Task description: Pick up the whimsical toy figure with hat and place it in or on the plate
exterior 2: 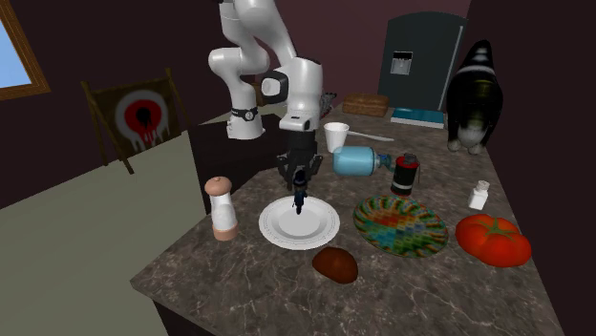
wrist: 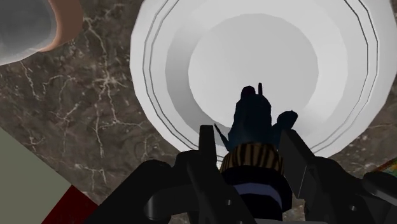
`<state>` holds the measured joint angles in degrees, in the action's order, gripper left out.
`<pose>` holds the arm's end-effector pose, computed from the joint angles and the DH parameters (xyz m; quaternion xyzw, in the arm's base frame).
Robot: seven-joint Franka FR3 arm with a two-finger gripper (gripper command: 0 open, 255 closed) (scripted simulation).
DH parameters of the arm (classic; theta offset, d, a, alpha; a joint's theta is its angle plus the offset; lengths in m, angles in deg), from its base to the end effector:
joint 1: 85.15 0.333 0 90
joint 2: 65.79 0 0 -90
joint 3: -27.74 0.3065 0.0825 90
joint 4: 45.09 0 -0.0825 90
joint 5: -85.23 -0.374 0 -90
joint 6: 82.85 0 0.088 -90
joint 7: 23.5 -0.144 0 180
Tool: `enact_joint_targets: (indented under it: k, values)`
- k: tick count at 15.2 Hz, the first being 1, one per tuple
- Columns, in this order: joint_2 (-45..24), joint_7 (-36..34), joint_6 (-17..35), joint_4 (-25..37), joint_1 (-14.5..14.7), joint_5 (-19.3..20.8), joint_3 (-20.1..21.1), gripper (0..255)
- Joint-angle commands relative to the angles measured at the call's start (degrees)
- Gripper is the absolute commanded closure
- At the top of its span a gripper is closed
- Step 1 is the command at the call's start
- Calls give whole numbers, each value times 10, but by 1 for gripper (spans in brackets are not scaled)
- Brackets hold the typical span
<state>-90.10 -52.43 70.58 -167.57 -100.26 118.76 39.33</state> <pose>0.5783 -0.0252 0.1821 0.9912 -0.0401 0.0900 0.0880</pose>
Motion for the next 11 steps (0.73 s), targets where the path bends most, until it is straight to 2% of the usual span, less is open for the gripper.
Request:
enact_joint_targets:
  k: [1,9,10,11]
  values:
    - [-13,-8,10,3,4,10,-7,255]
    - [-18,-12,14,4,6,14,-10,255]
    - [-18,-12,14,4,6,14,-10,0]
    - [-18,-12,14,4,6,14,-10,0]
